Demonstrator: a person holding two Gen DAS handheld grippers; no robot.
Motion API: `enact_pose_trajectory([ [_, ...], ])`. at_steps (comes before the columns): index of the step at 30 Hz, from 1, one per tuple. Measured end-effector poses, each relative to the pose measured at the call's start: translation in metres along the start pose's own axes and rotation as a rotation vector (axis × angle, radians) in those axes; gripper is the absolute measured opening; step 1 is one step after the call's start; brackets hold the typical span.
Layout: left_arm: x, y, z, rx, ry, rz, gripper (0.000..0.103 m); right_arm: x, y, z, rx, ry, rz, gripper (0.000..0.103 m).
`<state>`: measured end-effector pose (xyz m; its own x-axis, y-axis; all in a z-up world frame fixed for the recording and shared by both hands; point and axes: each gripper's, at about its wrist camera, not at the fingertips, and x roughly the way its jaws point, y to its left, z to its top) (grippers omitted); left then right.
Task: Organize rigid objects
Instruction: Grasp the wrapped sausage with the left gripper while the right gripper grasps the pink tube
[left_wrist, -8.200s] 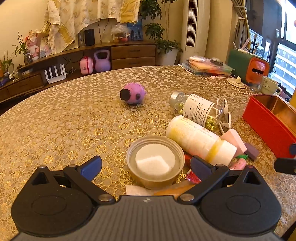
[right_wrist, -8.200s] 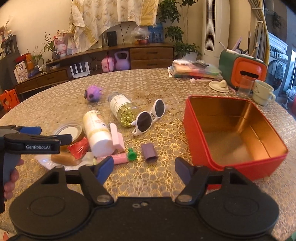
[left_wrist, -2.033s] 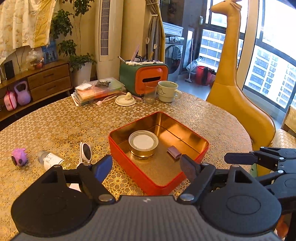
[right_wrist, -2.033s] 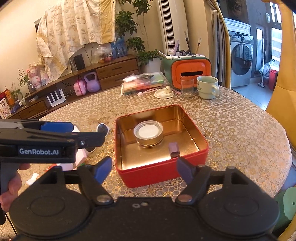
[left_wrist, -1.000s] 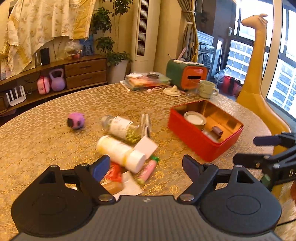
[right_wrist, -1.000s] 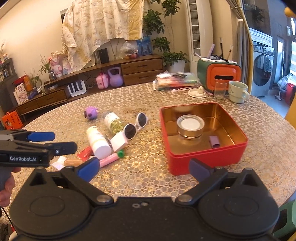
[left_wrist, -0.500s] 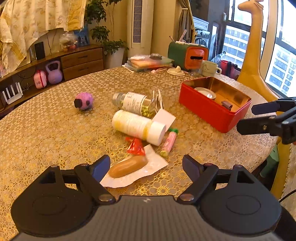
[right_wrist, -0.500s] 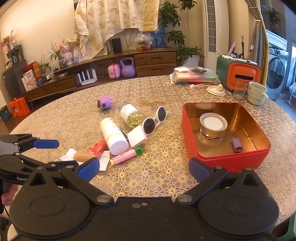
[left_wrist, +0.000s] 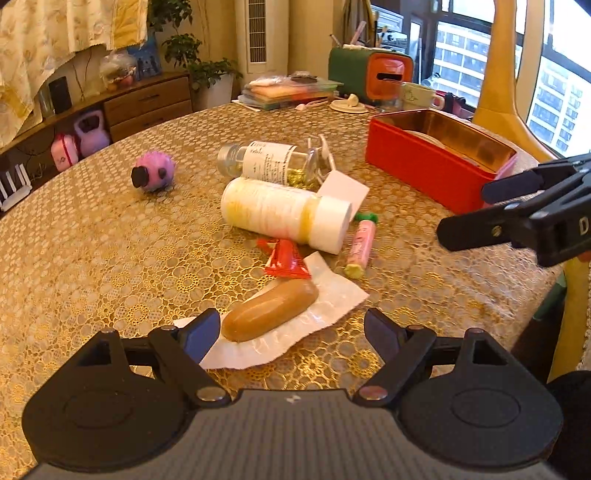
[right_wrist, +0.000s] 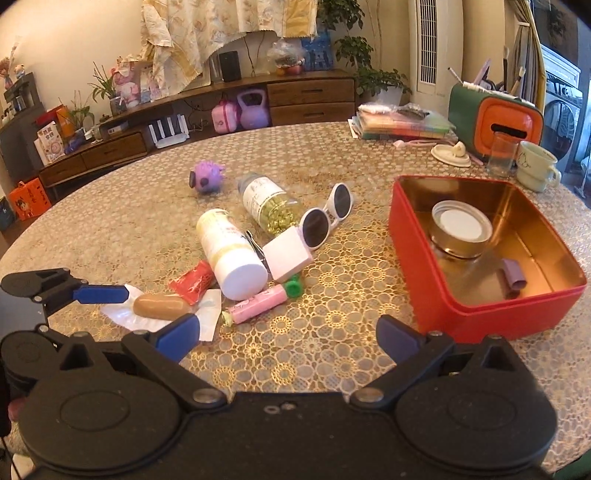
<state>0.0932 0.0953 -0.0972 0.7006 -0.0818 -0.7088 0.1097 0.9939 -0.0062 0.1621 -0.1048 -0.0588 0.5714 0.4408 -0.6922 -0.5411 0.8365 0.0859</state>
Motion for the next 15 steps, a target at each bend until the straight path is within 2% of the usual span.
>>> enact_pose_trajectory([
  [3,0.007,0.001,-0.001,-0.002,-0.005,-0.003,0.085,0.013,0.007,0.002,0.002,0.004,-0.013,0.101],
  [15,0.023,-0.006,-0.001,0.102,-0.041,0.029,0.085,0.058,0.023,0.011,0.007,0.028,-0.062,0.099],
])
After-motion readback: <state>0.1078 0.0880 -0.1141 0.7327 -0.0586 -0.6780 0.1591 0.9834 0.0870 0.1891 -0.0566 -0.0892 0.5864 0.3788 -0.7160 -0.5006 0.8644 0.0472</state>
